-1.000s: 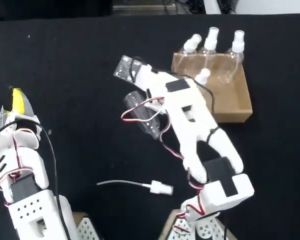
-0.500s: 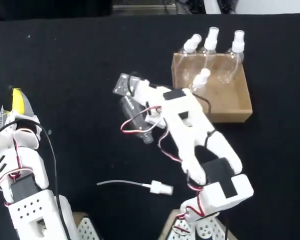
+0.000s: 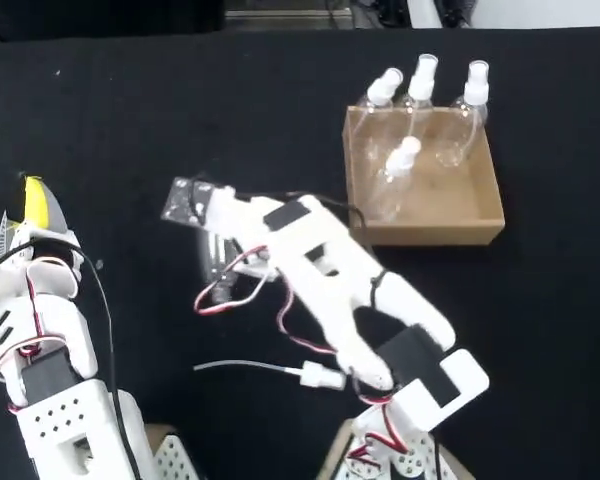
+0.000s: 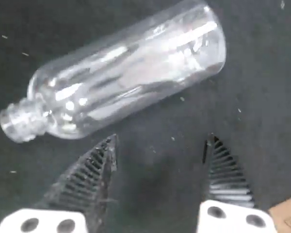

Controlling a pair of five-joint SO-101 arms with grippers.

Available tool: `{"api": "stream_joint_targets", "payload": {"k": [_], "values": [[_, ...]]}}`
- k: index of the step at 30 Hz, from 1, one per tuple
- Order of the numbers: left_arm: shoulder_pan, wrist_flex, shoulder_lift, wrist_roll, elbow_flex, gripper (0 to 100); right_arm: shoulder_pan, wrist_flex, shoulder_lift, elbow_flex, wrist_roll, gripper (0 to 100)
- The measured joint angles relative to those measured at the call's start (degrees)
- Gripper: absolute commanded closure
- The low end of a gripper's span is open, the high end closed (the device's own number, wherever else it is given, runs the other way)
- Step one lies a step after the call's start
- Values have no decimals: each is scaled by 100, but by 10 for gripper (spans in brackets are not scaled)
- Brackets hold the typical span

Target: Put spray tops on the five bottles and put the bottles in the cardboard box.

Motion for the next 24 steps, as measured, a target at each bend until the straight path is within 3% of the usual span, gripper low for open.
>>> {"api": "stream_joint_targets", "payload": {"k": [4, 11, 17, 24], "values": [[0, 0, 0, 0, 0, 809, 0, 0, 0, 0, 484, 577], [0, 0, 0, 0, 0, 809, -70, 0, -62, -26, 1248, 578], [-53, 132, 0, -334, -211, 809, -730, 325, -466, -26, 1987, 578], [-1530, 1609, 0, -668, -492, 809, -1424, 334, -527, -387, 2418, 578]]}}
